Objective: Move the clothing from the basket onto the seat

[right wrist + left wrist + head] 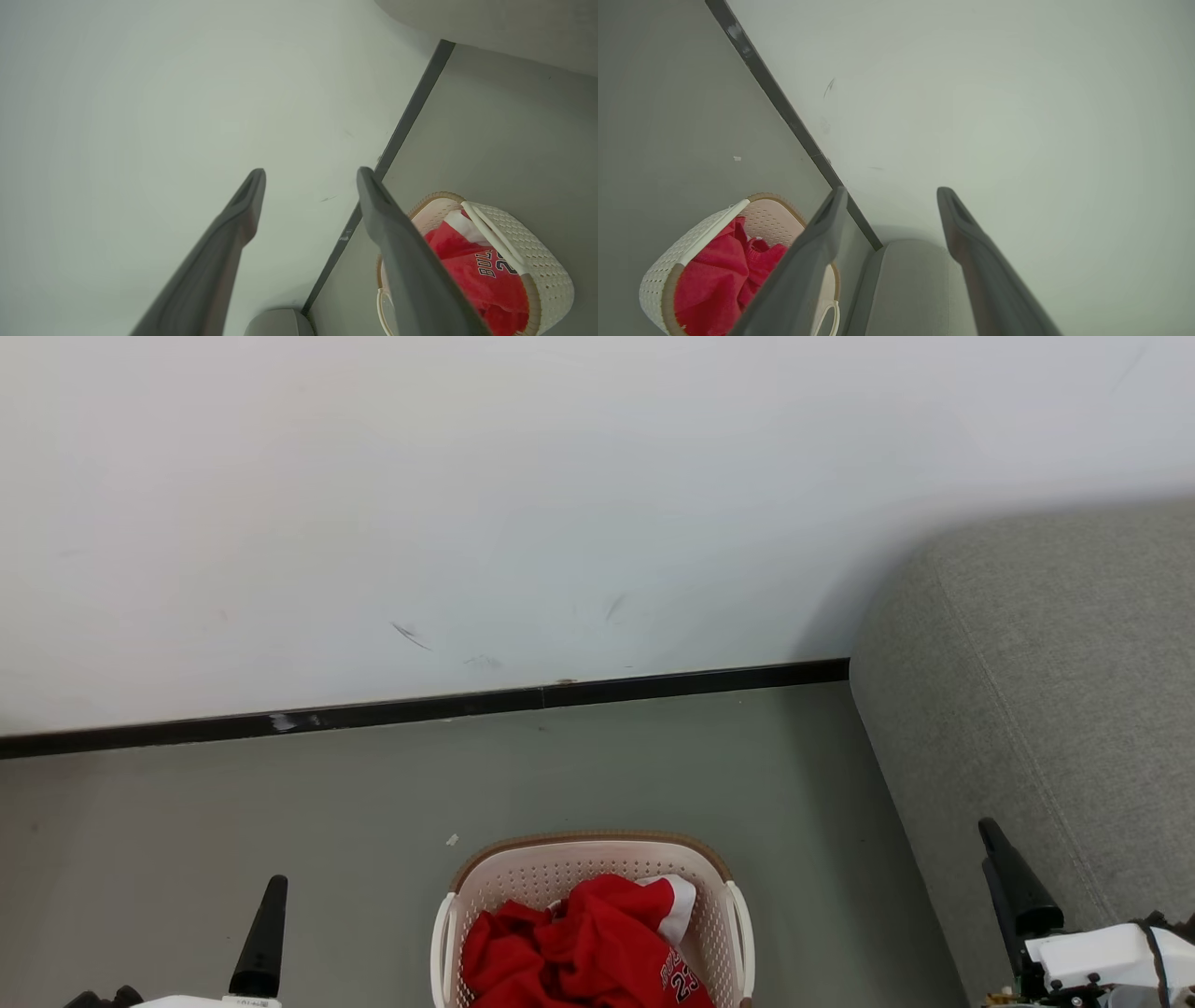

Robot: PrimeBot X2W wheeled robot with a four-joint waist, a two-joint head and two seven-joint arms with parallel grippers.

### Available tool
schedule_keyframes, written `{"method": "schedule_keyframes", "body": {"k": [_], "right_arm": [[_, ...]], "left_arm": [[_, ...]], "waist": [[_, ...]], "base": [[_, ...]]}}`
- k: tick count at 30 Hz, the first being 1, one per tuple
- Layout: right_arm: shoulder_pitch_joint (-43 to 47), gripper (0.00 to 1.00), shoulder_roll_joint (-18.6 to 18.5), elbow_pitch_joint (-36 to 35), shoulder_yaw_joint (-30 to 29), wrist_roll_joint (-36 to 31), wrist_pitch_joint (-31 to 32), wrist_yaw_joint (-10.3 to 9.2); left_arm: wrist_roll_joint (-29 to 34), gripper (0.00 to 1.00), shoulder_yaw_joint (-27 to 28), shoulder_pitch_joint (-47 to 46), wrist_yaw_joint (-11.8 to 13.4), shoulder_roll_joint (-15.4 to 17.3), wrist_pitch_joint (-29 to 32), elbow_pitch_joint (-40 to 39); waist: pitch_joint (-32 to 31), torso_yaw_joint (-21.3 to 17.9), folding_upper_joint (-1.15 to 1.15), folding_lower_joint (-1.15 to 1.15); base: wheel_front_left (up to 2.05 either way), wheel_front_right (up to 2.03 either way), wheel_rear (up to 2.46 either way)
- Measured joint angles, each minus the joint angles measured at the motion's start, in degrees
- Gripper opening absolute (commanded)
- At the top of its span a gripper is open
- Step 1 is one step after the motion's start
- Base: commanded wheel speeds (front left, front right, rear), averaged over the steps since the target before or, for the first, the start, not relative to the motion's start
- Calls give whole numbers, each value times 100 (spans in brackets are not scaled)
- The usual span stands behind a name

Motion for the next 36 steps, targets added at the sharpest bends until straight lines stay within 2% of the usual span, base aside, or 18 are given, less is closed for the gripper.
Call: {"method": "schedule_keyframes", "body": {"k": [8,17,32,36], "right_arm": [[-12,100,-99,-131,88,-899,-157,0],[-13,100,-164,-225,209,-1835,-337,0],[-13,100,-231,-468,466,-3533,-641,0],[-13,100,-235,-526,516,-3962,-728,0]], "left_arm": [[580,100,-145,-61,-1,123,-158,51],[1288,100,-166,-131,-1,237,-330,93],[2864,100,-226,-222,0,328,-623,15],[3283,100,-263,-226,0,354,-706,-4]], "waist": [[-47,-6,0,32],[-71,-10,0,36],[-53,-2,0,-33],[-37,12,0,-45]], "base": [[0,0,0],[0,0,0],[0,0,0],[0,0,0]]}}
